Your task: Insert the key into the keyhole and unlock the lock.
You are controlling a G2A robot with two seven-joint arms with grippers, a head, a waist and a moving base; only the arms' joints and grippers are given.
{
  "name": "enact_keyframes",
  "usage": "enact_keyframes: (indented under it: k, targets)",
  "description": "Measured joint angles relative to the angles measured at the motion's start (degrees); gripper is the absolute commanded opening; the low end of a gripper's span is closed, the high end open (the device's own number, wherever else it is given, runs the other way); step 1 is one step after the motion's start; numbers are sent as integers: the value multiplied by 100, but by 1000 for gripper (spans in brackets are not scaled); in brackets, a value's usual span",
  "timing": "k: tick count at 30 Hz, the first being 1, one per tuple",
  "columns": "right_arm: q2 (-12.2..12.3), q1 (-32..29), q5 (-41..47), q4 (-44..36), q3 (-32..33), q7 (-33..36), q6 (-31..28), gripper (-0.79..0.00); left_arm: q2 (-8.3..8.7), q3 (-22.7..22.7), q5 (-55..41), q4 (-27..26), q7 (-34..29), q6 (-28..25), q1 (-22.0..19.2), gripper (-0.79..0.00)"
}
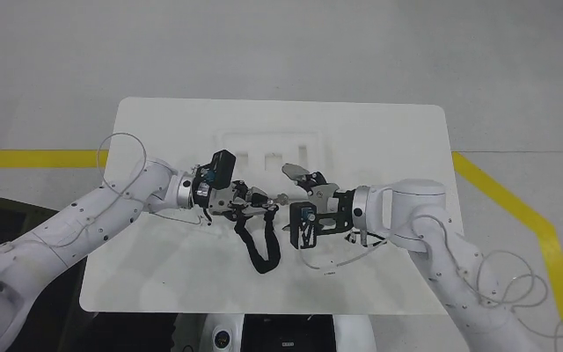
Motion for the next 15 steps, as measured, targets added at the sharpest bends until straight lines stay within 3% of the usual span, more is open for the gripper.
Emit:
enact_keyframes:
  k: [8, 13, 15]
  targets:
    - [56, -103, -509, -149, 11, -211, 77, -517, -8, 0, -44, -22, -95, 0, 40, -785]
    - [65, -101, -668, -212, -102, -283, 80, -576, -5, 0, -67, -45, -114, 0, 49, -785]
    - [68, -85, -699, -220, -133, -319, 82, -634, -3, 0, -67, -63, -113, 0, 53, -785]
